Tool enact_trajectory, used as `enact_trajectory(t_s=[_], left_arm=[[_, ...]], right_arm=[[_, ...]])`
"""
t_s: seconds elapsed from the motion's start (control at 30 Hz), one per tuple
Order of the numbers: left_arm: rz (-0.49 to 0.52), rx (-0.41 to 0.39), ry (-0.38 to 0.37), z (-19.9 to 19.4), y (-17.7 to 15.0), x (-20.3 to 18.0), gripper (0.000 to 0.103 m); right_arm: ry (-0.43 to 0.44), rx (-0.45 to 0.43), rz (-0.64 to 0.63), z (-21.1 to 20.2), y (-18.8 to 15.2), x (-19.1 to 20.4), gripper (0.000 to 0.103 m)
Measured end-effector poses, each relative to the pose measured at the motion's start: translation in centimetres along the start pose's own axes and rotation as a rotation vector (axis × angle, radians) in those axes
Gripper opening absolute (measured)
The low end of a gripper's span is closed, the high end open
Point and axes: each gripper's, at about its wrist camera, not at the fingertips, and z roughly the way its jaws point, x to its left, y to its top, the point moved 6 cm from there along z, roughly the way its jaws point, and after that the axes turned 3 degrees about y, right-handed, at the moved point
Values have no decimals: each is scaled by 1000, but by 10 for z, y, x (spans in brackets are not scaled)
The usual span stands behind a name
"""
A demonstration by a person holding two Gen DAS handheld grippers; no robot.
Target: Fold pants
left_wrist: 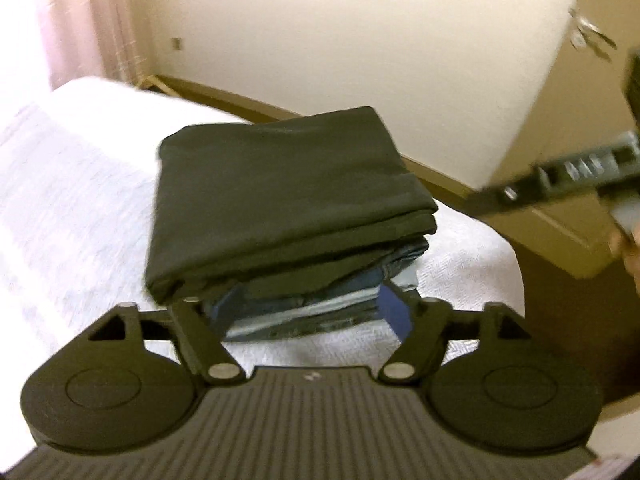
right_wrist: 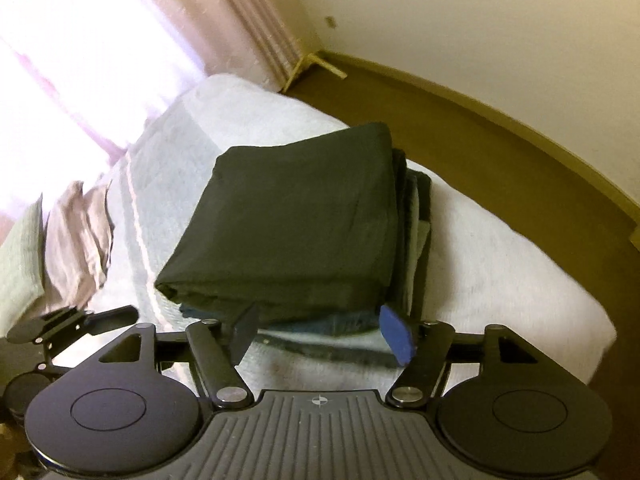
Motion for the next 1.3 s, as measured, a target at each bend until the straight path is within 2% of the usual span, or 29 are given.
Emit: enact_trajectory(t_s=[0.03,0.2,0.47,0.7,0.9,1.03,1.3], left_arm=[[-30,-6,14,-10,-5,6,85],[-135,-20,51,-57,-35,31,102],[-164,-74,104,-138,-82,42,102],[-172,-88,89,-186,-106,40,102],[-177,-94,109,-204,-113,37,102],[-196,-94,143,-207,-116,39,102],[-204,-86,165,-202,-116,35,102]], right_arm=[[-9,-9,11,-6,-9,6,67],[-51,-42,-9,-38,-57,45,71],[-106,-100,-54,-85,-114,106,72],[-136,-142,-89,-113,-152,143,73],[-138,-136,-110,-115,-166,156,73],[-148,-134,-142,-113,-167,161,73],[-172,-131,-191,-113,-175,162,74]])
